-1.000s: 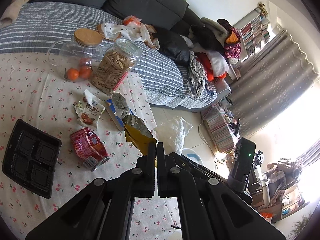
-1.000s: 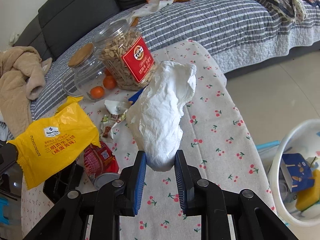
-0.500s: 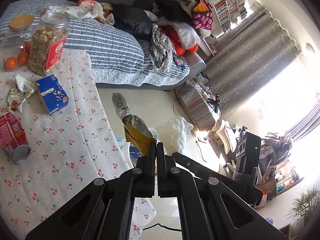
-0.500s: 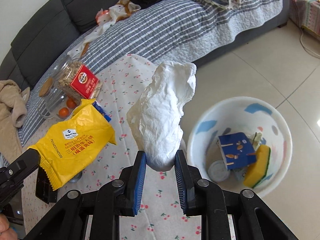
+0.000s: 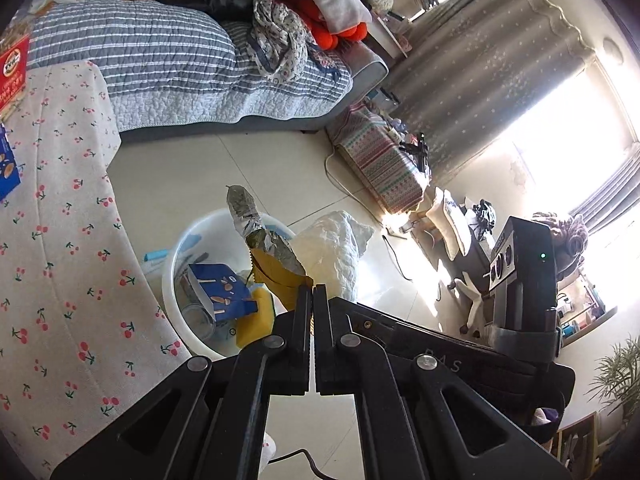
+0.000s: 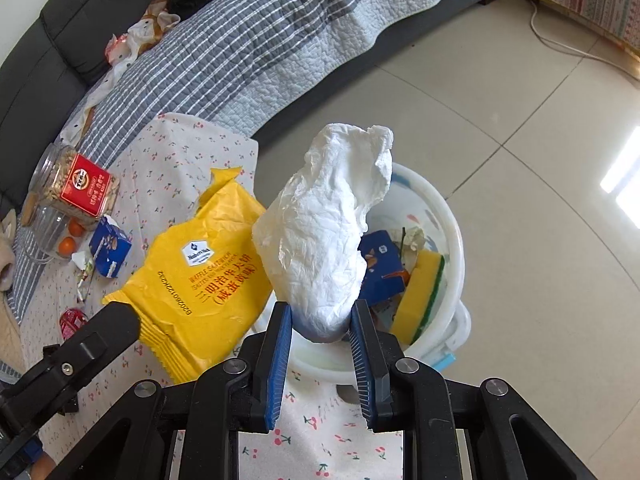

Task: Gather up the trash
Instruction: 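Open both tools to drop the bag and tissue into the bin, then move both open tools back over the table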

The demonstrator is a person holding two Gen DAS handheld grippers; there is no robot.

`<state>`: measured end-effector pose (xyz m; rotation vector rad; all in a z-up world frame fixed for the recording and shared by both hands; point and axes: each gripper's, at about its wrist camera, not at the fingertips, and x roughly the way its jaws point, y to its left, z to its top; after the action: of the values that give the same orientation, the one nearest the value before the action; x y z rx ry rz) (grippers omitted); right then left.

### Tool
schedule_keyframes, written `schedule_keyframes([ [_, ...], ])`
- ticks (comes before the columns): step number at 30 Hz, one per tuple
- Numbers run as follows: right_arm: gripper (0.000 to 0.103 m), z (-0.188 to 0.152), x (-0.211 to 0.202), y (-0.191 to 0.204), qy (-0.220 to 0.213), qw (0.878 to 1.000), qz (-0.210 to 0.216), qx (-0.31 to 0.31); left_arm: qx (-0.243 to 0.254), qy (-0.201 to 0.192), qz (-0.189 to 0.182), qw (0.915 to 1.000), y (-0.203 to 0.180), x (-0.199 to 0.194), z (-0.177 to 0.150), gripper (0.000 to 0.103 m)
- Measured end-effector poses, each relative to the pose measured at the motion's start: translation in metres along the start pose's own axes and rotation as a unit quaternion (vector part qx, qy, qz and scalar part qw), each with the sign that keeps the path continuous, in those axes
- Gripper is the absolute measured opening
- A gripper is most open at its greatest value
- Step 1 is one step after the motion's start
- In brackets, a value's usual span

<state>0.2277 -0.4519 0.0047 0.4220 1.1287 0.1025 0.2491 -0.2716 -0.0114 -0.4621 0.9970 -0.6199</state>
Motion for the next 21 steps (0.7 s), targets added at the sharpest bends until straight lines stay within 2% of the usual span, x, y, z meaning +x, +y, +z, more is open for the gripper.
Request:
schedule_keyframes([
  [3, 0.027, 0.005, 0.006, -0.005, 0.005, 1.0, -0.006, 0.002, 0.007, -0.003, 0.032, 0.9995, 0.007, 0.02, 0.002, 0.002],
  [6, 0.03, 0.012, 0.015, -0.007, 0.012, 1.0, -0.014, -0.003, 0.006, 0.035, 0.083, 0.996, 0.027, 0.043, -0.001, 0.012],
  [9, 0.03, 0.013, 0.026, -0.012, 0.025, 0.999, -0.021, 0.006, -0.038, 0.041, 0.064, 0.9964, 0.045, 0.043, -0.003, 0.014],
  [15, 0.033, 0.017, 0.038, -0.012, 0.037, 0.998, -0.037, 0.017, -0.048, 0.017, 0.057, 0.9971, 0.044, 0.019, 0.003, 0.015],
  [21, 0.036, 0.012, 0.045, 0.004, 0.059, 0.998, 0.0, 0.004, -0.083, 0.006, 0.053, 0.9952, 0.058, -0.003, 0.008, 0.015],
])
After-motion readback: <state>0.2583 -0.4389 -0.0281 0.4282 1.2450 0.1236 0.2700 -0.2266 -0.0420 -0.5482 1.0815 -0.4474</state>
